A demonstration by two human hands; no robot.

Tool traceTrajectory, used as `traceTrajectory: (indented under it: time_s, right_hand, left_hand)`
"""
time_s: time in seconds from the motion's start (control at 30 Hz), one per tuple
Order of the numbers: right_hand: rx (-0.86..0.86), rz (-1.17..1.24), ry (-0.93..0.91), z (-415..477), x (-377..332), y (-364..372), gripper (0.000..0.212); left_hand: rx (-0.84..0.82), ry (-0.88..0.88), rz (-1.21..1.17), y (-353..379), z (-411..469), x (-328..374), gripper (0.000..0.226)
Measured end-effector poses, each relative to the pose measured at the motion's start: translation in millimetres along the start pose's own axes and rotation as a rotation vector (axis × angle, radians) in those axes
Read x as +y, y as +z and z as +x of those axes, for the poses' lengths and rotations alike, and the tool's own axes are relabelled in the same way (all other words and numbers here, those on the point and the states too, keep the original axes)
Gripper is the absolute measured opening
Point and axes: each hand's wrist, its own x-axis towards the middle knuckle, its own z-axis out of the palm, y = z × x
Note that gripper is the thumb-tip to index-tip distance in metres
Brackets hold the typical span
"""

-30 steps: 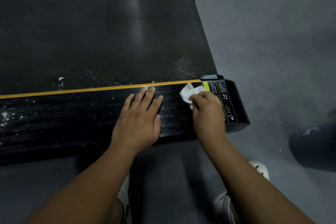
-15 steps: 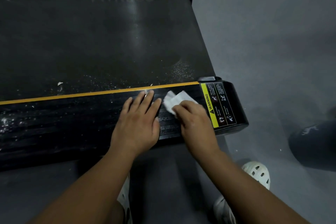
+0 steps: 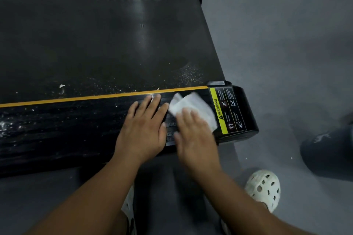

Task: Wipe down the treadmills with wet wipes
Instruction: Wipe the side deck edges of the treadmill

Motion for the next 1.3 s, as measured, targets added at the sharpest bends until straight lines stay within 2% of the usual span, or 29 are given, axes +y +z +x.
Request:
traceTrajectory:
  time_s: [0.07,0.1,0.17,0.23,0.27,0.33,0.4,0.47,0.53,0.57,0.63,0.7,0.73,0.83,0.87,0.97,1.07,1.13,1.2,1.27,1.3]
  right_hand:
    - [-0.051,0.003,-0.118,-7,5,-1,0.056]
    - [-0.020,-0.006,-0.120,-5,17,-5,0.057]
    - [0.034,-0.004,0.010,1,32,-12,0.059]
    - [0.003,0.044,0.127,5,16,-13,0.063]
    - [-0.030,0.060,0.115,2,2,-10,0.063]
    - [-0.068,0.072,-0.030,-5,-7,-9,0.061]
    - [-0.042,0.028,-0.095,-4,22,-13,0.058]
    - [0.000,-0.012,0.047,4,49,-21,0.061]
    - [-0.029,-0.028,0.192,14,43,-18,0.070]
    - [-0.058,-0.041,0.194,16,29,-15,0.074]
    - [-0.103,-0.037,0.053,11,9,-8,0.077]
    - [-0.126,-0.043,-0.097,8,23,-11,0.074]
    - [-0.111,-0.051,-0.092,8,36,-14,0.073]
    - [-0.093,0.003,0.147,27,39,-16,0.072]
    - [-0.101,0.048,0.152,29,26,-14,0.070]
    - [-0.124,0.185,-0.061,20,-5,-14,0.051]
    - [-0.143,0.272,-0.045,29,8,-29,0.029]
    - [-0.126,0.200,-0.066,38,10,-35,0.015]
    - [-0.076,0.052,-0.107,43,7,-36,0.029]
    - [-0.021,-0.043,0.041,40,5,-35,0.039]
    - [0.000,-0.070,0.122,37,3,-35,0.035]
  left_hand:
    - [0.002,0.000,0.002,0,0,0,0.063]
    - [0.000,0.002,-0.001,0,0,0,0.063]
    - [-0.005,0.002,0.001,1,1,-1,0.064]
    - [-0.011,0.001,0.002,1,1,-1,0.064]
    - [-0.012,-0.002,0.001,0,0,0,0.063]
    - [-0.006,-0.002,0.007,-1,0,0,0.062]
    - [-0.008,0.004,0.003,-1,1,0,0.062]
    - [-0.013,0.004,0.008,1,1,-2,0.063]
    - [-0.021,0.002,0.010,2,0,-2,0.063]
    - [-0.023,0.001,0.009,1,0,-1,0.063]
    - [-0.012,-0.002,0.008,0,0,0,0.063]
    - [-0.011,0.000,0.001,-1,1,0,0.063]
    - [-0.017,0.003,-0.003,-1,1,0,0.063]
    - [-0.022,0.002,0.000,1,1,-2,0.063]
    - [-0.020,0.003,-0.003,1,0,-1,0.063]
    - [-0.028,0.002,-0.012,-3,1,1,0.061]
    - [-0.064,0.005,-0.008,-4,2,-2,0.061]
    - [-0.097,0.021,-0.022,-6,-1,-2,0.065]
    - [-0.127,0.052,-0.060,-14,1,-11,0.076]
    - [-0.144,0.066,-0.057,-23,1,-28,0.083]
    - [-0.131,0.051,-0.044,-27,-3,-40,0.084]
